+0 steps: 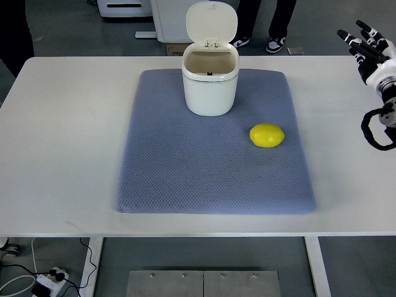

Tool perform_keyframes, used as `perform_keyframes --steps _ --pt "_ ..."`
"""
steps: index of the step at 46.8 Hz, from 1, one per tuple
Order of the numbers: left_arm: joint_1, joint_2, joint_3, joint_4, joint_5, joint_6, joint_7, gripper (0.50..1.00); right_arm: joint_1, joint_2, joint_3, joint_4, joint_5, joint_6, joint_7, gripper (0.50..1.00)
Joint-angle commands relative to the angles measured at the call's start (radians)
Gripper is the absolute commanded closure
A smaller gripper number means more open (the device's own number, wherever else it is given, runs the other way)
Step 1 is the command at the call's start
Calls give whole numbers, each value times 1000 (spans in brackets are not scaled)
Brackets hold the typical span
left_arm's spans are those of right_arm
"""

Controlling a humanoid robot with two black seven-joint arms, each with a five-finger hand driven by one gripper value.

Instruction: Put lemon in trash with right hand

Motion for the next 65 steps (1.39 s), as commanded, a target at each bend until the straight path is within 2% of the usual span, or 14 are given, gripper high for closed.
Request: perform_keyframes --steps 1,11,26,65 --pt "1 0 0 0 -1 1 -2 500 3 -1 0 -2 0 0 0 500" --pt "-38 0 -6 1 -15 1 -6 500 4 1 2 -2 0 0 0 500" --pt "43 0 -4 1 -15 1 -6 500 10 1 3 -3 0 0 1 500" --pt "43 0 -4 1 -15 1 -5 500 26 13 -3 -17 -2 -4 3 500"
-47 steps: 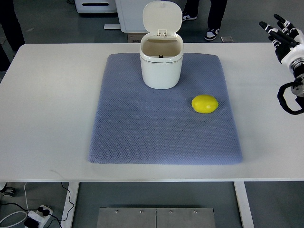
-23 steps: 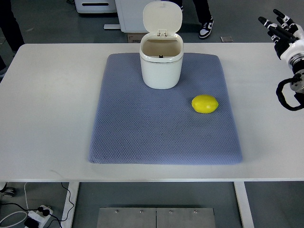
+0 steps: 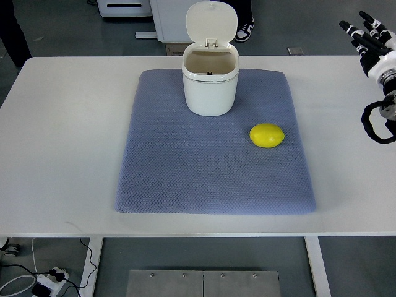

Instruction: Put lemon in trash with right hand

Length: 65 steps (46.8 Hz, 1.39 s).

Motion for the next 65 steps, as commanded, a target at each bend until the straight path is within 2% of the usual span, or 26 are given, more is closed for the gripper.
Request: perform_keyframes --steps 1,15,32,40,51,57,65 --pt "0 0 0 0 0 0 0 500 -6 3 -4 3 -2 0 1 500" --pt "0 0 0 0 0 0 0 500 -13 -5 8 -31 0 -9 11 500" --pt "0 0 0 0 0 0 0 500 -41 32 -31 -11 -6 8 31 500" --pt "0 0 0 0 0 0 0 500 -95 8 -31 90 -6 48 28 500" --pt "0 0 0 0 0 0 0 500 -176 -163 -36 328 -81 60 35 500" --pt "0 0 0 0 0 0 0 500 -190 -230 -36 399 -199 69 35 500" --pt "0 0 0 0 0 0 0 500 -193 -321 -42 434 -268 187 34 500"
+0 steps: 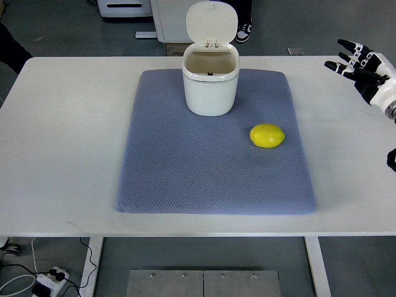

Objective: Put lemon in trash with right hand
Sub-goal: 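Move the open right hand toward the yellow lemon on the mat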

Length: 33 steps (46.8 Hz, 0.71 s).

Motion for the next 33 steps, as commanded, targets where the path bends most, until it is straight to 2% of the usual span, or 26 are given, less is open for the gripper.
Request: perform_keyframes --steps 1,6,17,33 --pt "0 0 0 0 0 0 0 500 -1 -31 -2 6 -17 40 -2 500" --pt "0 0 0 0 0 0 0 500 -4 -60 -13 46 -45 56 -2 500" --pt "0 0 0 0 0 0 0 500 -30 -151 -85 220 -207 46 24 500" --pt "0 0 0 0 0 0 0 500 -48 -200 -145 336 -356 39 37 500"
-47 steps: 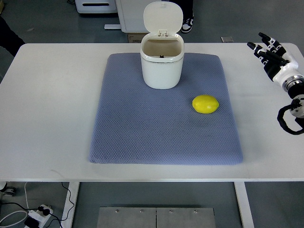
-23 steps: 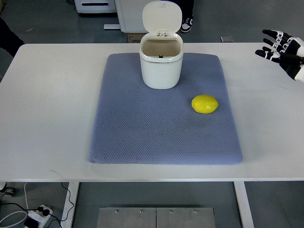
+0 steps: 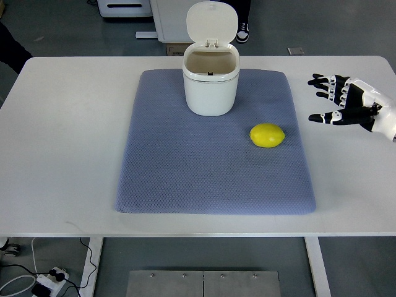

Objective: Put lemon in trash with right hand
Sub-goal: 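Move the open right hand toward the yellow lemon on the mat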

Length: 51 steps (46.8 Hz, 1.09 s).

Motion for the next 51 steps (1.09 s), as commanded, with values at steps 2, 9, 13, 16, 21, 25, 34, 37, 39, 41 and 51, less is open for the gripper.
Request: perform_keyframes --steps 2,9,13,16,21,25,34,37,39,41,51 --pt "0 0 0 0 0 0 -2 500 1 -4 -19 18 -43 -5 4 500" --pt "0 0 0 0 0 0 0 500 6 -6 -37 35 -102 -11 6 500" --pt "0 0 0 0 0 0 0 500 11 -6 -49 43 -143 -46 6 500" --pt "0 0 0 0 0 0 0 500 23 -3 -77 43 -177 -78 6 500" --pt "0 0 0 0 0 0 0 500 66 5 -131 43 -198 -104 6 500" --pt "0 0 0 0 0 0 0 500 92 9 -158 43 -200 -109 4 500" --pt "0 0 0 0 0 0 0 500 123 45 -197 38 -208 -132 -11 500" --pt "0 0 0 0 0 0 0 500 139 60 -224 37 -208 -147 -28 502" --pt "0 0 0 0 0 0 0 500 152 77 -240 31 -208 -159 -37 502" --pt "0 0 0 0 0 0 0 500 159 94 -252 22 -208 -173 -46 505" --pt "0 0 0 0 0 0 0 500 173 151 -258 -28 -205 -189 -100 505"
